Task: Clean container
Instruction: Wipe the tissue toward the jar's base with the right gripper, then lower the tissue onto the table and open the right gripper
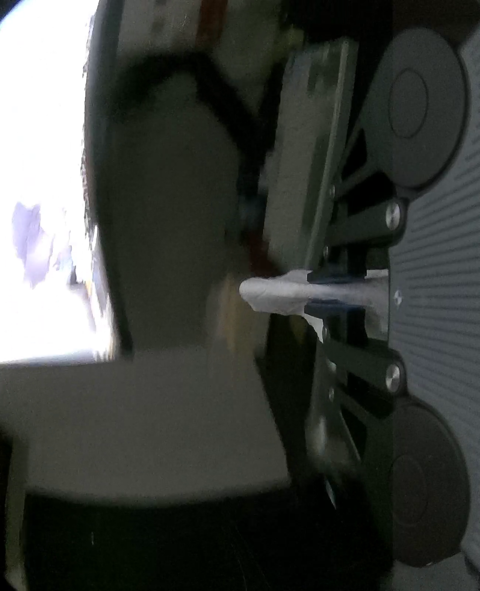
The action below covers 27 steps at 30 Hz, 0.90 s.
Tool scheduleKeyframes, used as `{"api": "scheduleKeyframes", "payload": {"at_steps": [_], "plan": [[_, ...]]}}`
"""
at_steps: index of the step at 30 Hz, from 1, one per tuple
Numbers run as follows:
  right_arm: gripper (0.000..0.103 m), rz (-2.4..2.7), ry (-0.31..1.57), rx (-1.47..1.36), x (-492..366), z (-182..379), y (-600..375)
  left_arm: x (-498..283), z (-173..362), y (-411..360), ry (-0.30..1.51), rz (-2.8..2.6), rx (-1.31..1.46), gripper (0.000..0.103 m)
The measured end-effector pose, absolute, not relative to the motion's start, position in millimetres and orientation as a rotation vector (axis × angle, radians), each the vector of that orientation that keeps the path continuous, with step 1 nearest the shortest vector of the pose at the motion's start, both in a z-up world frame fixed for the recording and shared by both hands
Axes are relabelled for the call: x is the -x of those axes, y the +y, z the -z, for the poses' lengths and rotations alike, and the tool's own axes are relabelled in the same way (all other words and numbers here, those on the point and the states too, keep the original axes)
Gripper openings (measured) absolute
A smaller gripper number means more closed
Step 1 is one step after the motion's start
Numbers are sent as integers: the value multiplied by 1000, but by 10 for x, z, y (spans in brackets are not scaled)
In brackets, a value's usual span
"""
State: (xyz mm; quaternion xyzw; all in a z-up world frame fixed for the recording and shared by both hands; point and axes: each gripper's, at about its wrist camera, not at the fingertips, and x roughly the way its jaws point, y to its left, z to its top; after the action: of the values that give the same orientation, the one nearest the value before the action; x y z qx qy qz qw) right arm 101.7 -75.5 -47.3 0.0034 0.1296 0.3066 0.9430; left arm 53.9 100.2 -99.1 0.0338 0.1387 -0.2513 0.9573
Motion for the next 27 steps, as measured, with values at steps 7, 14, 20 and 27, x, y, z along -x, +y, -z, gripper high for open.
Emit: {"api": "scheduleKeyframes", "payload": {"at_steps": [7,14,20,27], "plan": [[15,-546,317,-46,-1055,548,-946,-547,979,1004,270,501,-51,102],[16,-357,349,-234,-964,563,-1547,-571,938,1000,258,483,-2,75],[16,-414,347,-272,-732,568,-1739,-505,887,835,226,465,31,13],[16,-429,383,-302,-813,589,-1976,-345,816,277,179,327,-28,10]]}}
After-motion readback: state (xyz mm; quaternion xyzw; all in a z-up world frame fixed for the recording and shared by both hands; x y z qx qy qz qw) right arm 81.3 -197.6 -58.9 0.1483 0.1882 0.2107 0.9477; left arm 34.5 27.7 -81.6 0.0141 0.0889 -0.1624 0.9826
